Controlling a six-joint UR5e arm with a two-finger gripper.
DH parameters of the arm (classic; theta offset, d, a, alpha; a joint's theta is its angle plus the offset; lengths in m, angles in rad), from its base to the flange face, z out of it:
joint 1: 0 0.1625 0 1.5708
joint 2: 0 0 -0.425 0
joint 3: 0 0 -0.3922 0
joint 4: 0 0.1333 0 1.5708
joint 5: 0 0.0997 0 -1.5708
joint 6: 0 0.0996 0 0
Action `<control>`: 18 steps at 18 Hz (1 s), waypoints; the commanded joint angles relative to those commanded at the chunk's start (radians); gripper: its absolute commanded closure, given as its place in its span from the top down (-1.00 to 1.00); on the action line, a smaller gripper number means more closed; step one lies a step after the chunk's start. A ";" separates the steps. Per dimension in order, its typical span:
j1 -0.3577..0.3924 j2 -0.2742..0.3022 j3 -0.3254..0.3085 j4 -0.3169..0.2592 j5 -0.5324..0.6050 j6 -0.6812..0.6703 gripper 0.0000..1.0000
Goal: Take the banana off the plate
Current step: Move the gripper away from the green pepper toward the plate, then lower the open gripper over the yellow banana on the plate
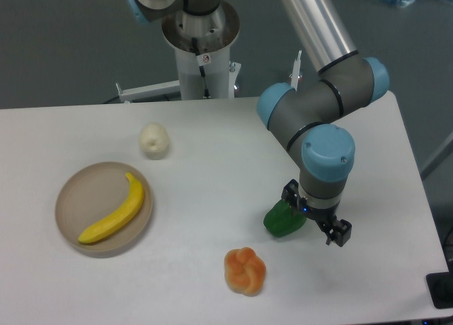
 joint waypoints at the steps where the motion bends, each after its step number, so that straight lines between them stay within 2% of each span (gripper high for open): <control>1: -0.002 -0.005 0.000 0.003 0.000 0.000 1.00; 5: -0.012 -0.009 0.005 0.005 -0.003 -0.015 1.00; 10: -0.089 0.020 -0.012 -0.006 -0.018 -0.106 1.00; 14: -0.172 0.087 -0.069 -0.005 -0.048 -0.248 1.00; 18: -0.259 0.132 -0.127 -0.003 -0.055 -0.322 1.00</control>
